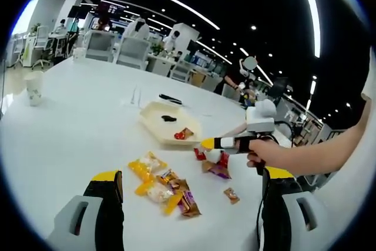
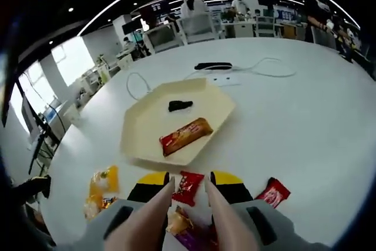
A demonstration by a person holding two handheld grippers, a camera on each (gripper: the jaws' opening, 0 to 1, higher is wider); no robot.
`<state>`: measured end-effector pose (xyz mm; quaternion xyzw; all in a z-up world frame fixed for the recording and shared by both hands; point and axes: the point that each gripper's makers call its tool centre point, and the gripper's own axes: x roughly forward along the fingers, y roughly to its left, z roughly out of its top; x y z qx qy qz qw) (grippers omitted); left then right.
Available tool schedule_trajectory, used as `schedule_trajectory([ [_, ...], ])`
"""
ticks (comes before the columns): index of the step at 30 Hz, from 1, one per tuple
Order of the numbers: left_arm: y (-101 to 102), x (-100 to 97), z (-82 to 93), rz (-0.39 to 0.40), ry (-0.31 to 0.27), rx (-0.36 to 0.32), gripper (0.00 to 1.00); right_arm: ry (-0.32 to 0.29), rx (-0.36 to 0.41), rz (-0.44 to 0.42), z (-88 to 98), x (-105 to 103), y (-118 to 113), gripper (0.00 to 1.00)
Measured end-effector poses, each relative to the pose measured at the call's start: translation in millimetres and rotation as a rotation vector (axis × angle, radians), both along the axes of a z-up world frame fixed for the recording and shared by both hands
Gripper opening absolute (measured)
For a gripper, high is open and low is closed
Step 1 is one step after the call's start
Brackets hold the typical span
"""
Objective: Place the target food into the container with the food tongs after gripping and lifting it, then release it inside without dropping or visibly crushing the food.
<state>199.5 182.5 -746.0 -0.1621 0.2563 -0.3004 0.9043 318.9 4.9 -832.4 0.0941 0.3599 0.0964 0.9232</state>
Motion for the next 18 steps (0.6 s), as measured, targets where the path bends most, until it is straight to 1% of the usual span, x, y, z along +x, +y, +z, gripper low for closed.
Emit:
schedule_trajectory([
  [2,1,1.1,0.4,0.003,-0.002,-0.001,0.99,0.003,0.008,-0.002,-0.2,1,2,0.27],
  [6,3,2.4,1.1,0.004,-0.001,0.001,0.99,-0.006,-0.005,-0.001,1.2,5,5,0.27],
  [11,4,3.1,-0.8,0.006,0.004,0.004,0.99,0.006,-0.015,-0.002,-2.9,8,4,0.28],
  [16,3,2.3,-3.2,0.004,0.012,0.005,0.99,0.005,-0.063,0.027,-7.7,6,6,0.27],
  [18,2,2.1,-3.9,0.002,0.014,0.007,0.99,0.011,-0.066,0.030,-11.2,5,6,0.27],
])
